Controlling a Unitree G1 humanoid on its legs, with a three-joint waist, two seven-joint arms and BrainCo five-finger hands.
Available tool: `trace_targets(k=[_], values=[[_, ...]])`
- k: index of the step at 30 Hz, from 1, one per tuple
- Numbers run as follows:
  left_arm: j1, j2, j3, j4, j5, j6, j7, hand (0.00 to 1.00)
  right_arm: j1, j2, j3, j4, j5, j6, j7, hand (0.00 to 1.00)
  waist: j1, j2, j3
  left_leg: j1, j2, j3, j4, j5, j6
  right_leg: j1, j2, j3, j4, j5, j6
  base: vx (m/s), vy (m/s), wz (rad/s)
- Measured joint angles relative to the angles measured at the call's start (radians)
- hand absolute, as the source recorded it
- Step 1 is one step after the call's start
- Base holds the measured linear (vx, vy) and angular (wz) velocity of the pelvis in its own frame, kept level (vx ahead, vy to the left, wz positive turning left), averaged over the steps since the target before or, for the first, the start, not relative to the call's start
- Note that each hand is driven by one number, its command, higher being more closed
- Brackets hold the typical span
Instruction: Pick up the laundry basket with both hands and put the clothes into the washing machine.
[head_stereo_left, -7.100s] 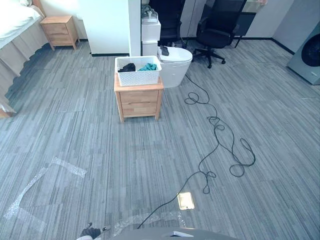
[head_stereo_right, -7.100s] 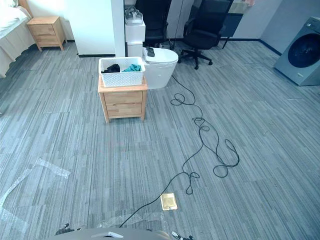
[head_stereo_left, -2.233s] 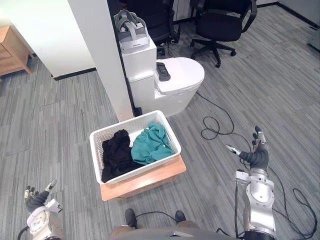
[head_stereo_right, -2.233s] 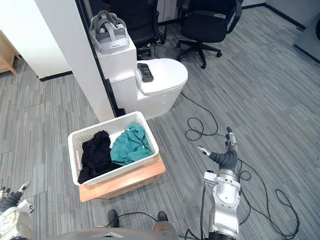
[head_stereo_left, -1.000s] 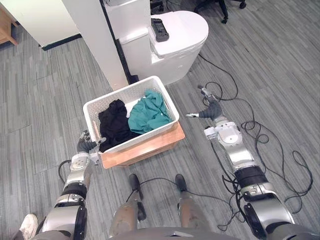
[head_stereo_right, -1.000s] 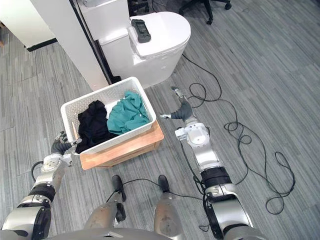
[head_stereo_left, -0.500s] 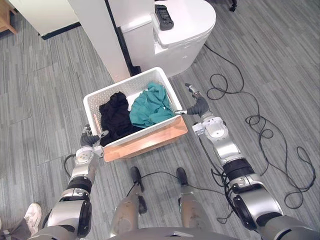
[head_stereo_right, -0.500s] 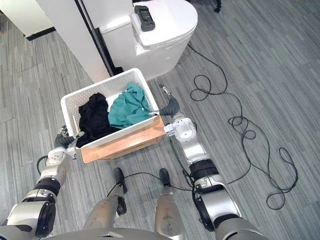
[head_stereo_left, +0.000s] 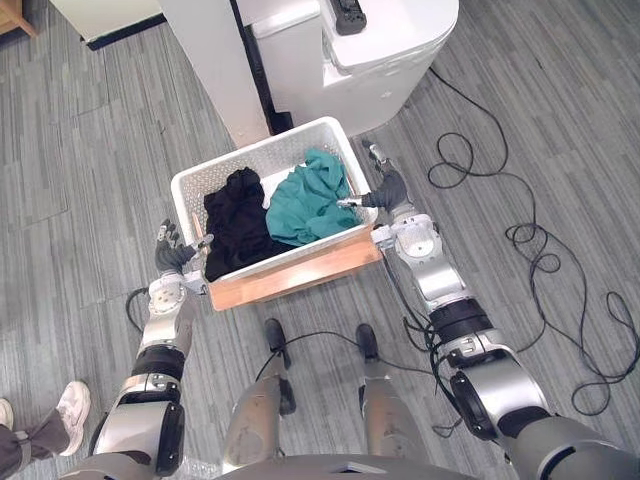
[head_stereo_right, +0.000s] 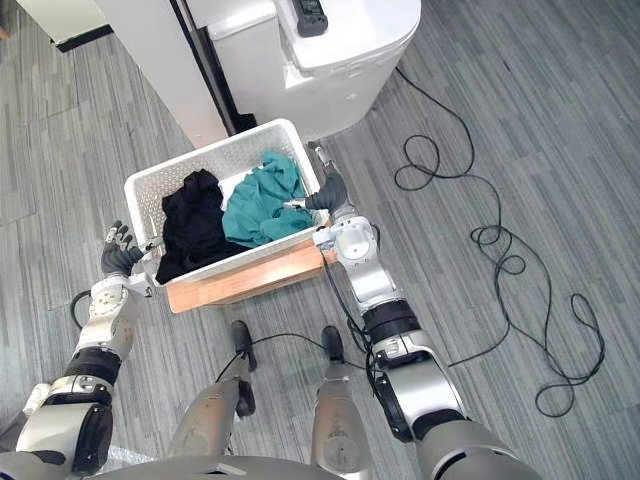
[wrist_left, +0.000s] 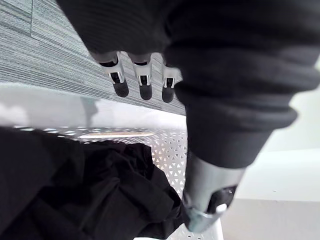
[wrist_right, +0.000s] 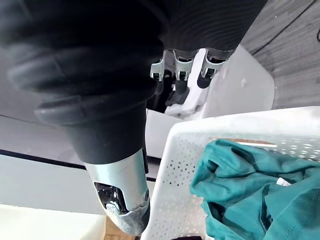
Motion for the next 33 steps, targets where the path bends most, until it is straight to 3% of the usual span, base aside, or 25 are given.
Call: trace_targets(k=[13,21,33], values=[[-0.023,-0.008,0.021,-0.012,-0.041,-0.002,0.037,0.00,-0.079,-0.005,-0.099,0.067,0.018,0.018,-0.042,0.00,0.004,0.009,0.034,-0.043,0.001,0.001,0.000,0.006,0.000,-0.046,0.001,0.002,0.007,0.002,0.001,0.00,0.000,0.00],[-0.055,-0.008,0.114,0.020,-0.146,-0.012,0.079,0.00,-0.120,-0.006,-0.117,0.072,0.020,0.031,-0.070,0.00,0.008,0.011,0.041,-0.064,0.001,0.003,0.000,0.011,-0.004,-0.070,0.005,0.003,0.009,0.003,0.000,0.00,0.000,0.00],[-0.115,-0.009,0.124,0.065,-0.252,-0.014,0.096,0.00,-0.162,-0.004,-0.113,0.073,0.020,0.035,-0.085,0.00,0.009,0.012,0.074,-0.086,0.009,0.015,0.000,0.015,-0.008,-0.107,0.013,0.021,0.018,0.011,-0.001,-0.02,-0.009,-0.04]])
